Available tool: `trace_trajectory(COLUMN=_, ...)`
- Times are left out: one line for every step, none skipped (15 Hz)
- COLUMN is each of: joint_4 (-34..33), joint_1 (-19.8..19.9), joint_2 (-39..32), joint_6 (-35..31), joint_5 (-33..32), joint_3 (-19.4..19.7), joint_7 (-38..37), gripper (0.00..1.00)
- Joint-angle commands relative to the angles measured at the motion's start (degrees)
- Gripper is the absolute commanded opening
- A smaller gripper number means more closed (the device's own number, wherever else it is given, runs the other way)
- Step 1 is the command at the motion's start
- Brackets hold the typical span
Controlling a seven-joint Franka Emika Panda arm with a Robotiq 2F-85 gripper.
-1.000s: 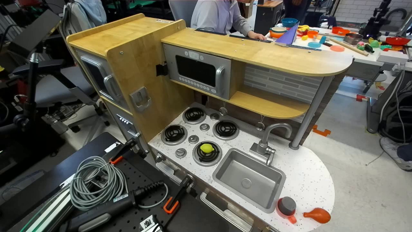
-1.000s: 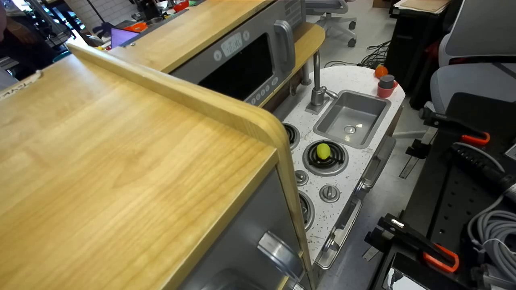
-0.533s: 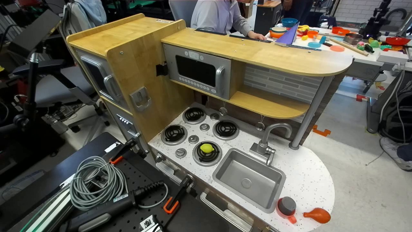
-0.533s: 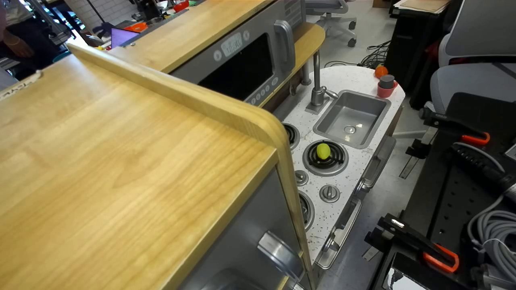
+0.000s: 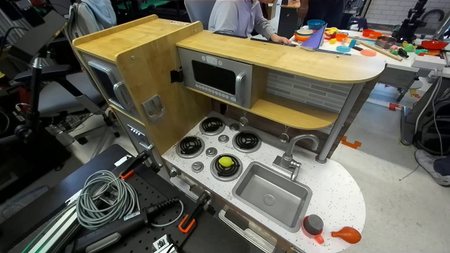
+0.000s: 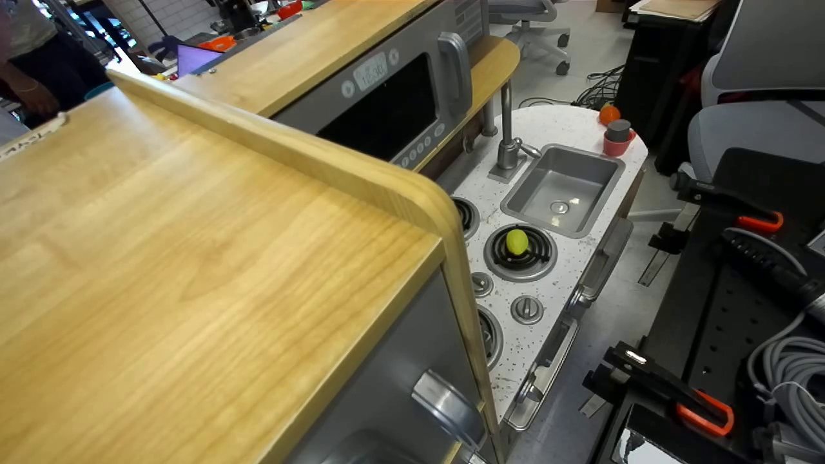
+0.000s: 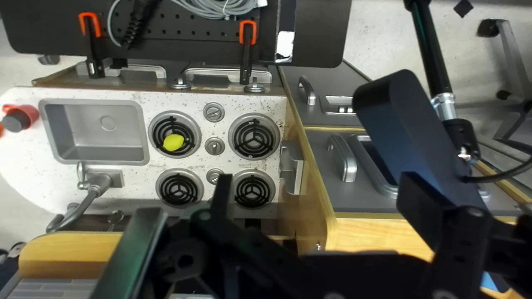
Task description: Pick up the lemon toy from the stove and put it in the sink.
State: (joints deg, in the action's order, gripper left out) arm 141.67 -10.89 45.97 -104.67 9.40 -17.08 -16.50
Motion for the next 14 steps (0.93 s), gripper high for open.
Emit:
trace_trajectory(joint_4=-0.53, joint_1=-0.01, joint_2=-0.37, joint_6=-0.12, joint_5=-3.95, joint_3=-0.08, joint_7=4.03, gripper=1.00)
trace_trajectory(joint_4=-0.72, joint_1=-0.21, joint_2=-0.54, joint_6=0.57, joint_5=-4.25, joint_3=0.12, joint_7=4.55, gripper=1.00)
trace_trajectory(joint_4=-0.55, joint_1=-0.49, joint_2=-0.51, joint_6=0.04, joint_5=-3.97, joint_3=0.35, joint_7=5.00, gripper=1.00)
trace_trajectory(joint_4=-0.66, joint_1=-0.55, joint_2=-0.58, joint_6=0.67, joint_5=-3.63, joint_3=0.41, joint_7=4.90, gripper=1.00)
trace_trajectory(joint_4=-0.77, joint_1=-0.66, joint_2=-0.65, joint_6=1.16, joint_5=-3.05, joint_3=0.56, joint_7=4.82, gripper=1.00)
trace_trajectory(joint_4=5.55, joint_1=1.49, joint_2=-2.69, joint_6=-6.59, joint_5=-4.83, joint_3=4.24, joint_7=9.35, gripper=1.00)
trace_trajectory(joint_4=6.03, joint_1=1.76, joint_2=-3.14, joint_6=-7.34, joint_5=-4.79, joint_3=4.96, joint_7=9.72, gripper=1.00)
trace_trajectory(joint_4=7.50, joint_1=2.70, joint_2=-4.32, joint_6=-9.50, joint_5=-5.17, joint_3=6.17, joint_7=10.89, gripper=1.00)
trace_trajectory(joint_4=9.04, joint_1=4.00, joint_2=-6.14, joint_6=-12.38, joint_5=-5.91, joint_3=7.69, joint_7=12.22, gripper=1.00)
trace_trajectory(joint_4=10.34, joint_1=5.03, joint_2=-8.33, joint_6=-15.36, joint_5=-6.54, joint_3=9.64, joint_7=14.15, gripper=1.00)
trace_trajectory(joint_4=11.23, joint_1=6.25, joint_2=-11.06, joint_6=-18.68, joint_5=-7.35, joint_3=11.24, joint_7=15.86, gripper=1.00)
trace_trajectory(joint_4=11.84, joint_1=7.50, joint_2=-14.07, joint_6=-21.73, joint_5=-8.47, joint_3=12.64, joint_7=17.45, gripper=1.00)
trace_trajectory(joint_4=12.16, joint_1=8.70, joint_2=-17.42, joint_6=-24.90, joint_5=-9.55, joint_3=14.11, joint_7=19.25, gripper=1.00)
trace_trajectory(joint_4=12.04, joint_1=9.84, joint_2=-21.05, joint_6=-27.72, joint_5=-10.82, joint_3=15.25, joint_7=20.76, gripper=1.00)
